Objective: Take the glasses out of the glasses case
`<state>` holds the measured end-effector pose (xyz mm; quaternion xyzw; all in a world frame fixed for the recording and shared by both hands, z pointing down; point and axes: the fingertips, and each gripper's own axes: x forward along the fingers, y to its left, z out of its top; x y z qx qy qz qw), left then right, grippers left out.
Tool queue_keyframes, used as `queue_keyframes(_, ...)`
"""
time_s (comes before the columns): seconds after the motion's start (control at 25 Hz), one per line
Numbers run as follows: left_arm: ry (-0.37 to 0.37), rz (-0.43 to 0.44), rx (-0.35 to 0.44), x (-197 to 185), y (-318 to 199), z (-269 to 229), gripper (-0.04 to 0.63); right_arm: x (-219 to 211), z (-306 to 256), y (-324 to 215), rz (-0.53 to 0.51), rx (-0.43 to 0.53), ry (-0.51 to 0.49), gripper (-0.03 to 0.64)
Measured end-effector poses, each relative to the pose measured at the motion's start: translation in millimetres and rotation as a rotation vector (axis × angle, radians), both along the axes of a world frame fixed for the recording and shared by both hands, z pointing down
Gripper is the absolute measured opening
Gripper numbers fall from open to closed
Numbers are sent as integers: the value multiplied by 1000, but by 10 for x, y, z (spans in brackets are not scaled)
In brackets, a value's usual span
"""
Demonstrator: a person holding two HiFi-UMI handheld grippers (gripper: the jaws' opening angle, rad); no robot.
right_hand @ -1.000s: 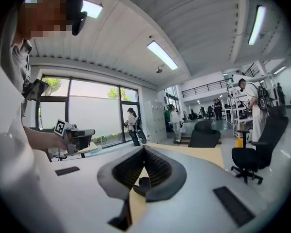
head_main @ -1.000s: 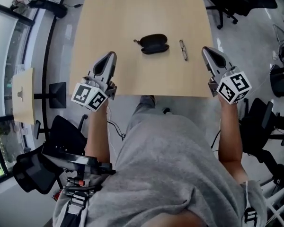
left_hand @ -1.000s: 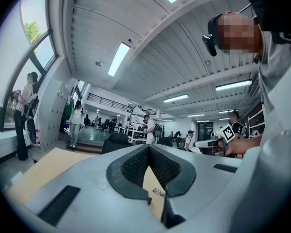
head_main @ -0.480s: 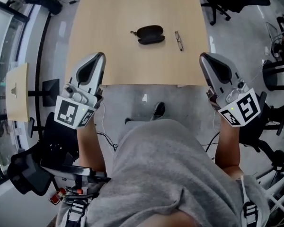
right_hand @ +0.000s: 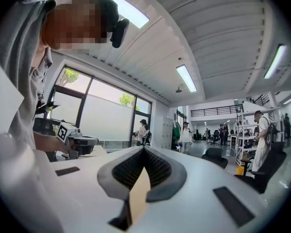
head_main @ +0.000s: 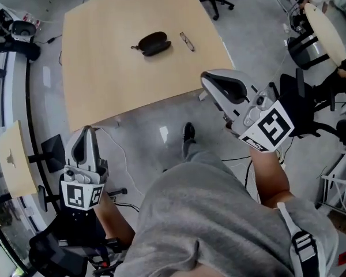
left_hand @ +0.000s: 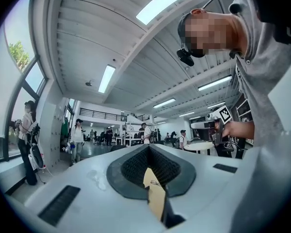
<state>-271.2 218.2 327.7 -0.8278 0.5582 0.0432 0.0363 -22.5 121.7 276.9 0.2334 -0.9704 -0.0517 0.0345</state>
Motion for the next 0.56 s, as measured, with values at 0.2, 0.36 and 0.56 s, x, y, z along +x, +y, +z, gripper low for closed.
queue_keyframes(0.2, -10, -3, -4, -262, 599, -34, 5, -204, -82, 512, 19, 10, -23, 8)
queue_keyframes(0.36, -20, -3, 5, -250, 821, -32, 5, -173, -13, 712, 23, 1, -32, 8)
queue_keyframes(0.56, -8, 15, 6, -608, 2013, -118, 6, -534, -146, 1892, 38, 0, -10, 8)
